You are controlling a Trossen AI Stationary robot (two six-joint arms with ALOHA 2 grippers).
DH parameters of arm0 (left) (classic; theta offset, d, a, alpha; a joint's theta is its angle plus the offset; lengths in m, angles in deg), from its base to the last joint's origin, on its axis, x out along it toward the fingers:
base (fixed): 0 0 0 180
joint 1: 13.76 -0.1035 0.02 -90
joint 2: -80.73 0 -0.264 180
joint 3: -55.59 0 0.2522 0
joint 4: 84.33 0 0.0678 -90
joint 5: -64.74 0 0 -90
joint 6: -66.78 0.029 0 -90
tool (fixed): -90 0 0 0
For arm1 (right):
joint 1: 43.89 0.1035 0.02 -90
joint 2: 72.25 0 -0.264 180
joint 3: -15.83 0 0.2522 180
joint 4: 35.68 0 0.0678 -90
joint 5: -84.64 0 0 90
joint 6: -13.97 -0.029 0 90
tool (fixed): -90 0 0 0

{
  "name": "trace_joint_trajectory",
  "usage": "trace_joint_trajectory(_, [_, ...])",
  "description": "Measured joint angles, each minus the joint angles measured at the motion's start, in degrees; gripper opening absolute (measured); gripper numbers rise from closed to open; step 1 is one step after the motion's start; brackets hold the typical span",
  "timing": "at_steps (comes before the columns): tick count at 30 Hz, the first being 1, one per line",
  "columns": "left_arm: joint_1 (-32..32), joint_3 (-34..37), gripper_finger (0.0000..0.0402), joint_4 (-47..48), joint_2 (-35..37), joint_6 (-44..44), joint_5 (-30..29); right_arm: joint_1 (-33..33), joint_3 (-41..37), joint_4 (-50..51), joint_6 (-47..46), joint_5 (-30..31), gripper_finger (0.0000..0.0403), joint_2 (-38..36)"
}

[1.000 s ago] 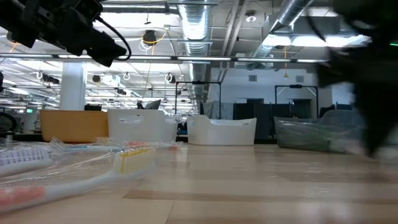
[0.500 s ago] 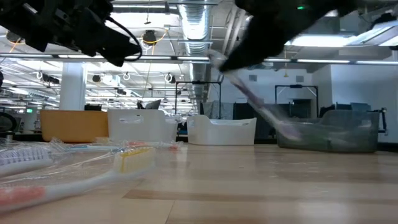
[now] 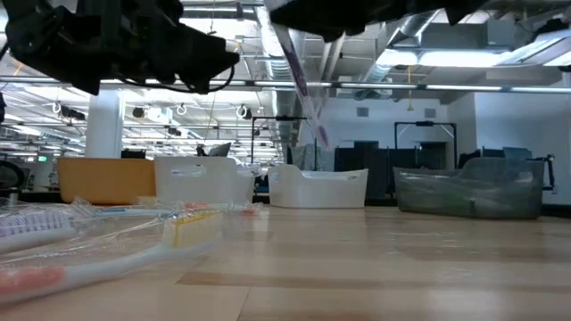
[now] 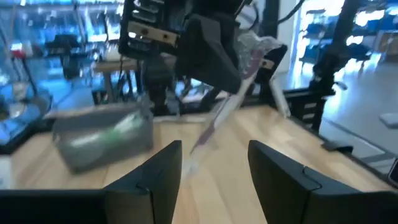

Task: Pick & Place Toothbrushes
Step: Put the purple toothbrush into the left white bin

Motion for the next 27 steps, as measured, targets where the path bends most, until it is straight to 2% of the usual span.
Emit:
trace_joint_trajectory(5, [1.9,0.0,0.0204,-9.6,-6.4,2.7,-1.9,0.6,0.0,-2.9,1.7,-2.5,0.0023,0.0])
trace_joint_trajectory(8, [2.3,-0.1,0.0227,-12.0,-8.8,3.4,-4.2,0.6,0.0,-3.4,2.1,-2.7,0.0022,0.0])
trace_joint_trajectory(14, [2.3,-3.5,0.0267,-12.3,-11.2,2.9,-4.5,-0.2,0.0,-3.9,2.7,-2.8,0.0013,0.0])
trace_joint_trajectory(19, [3.3,-6.4,0.0278,-12.3,-14.8,2.9,-4.5,-1.1,0.0,-4.2,3.2,-2.8,0.0022,0.0])
trace_joint_trajectory(27, [4.1,-11.0,0.0279,-12.2,-20.2,2.9,-4.5,-1.3,0.0,-4.5,3.2,-2.8,0.0014,0.0])
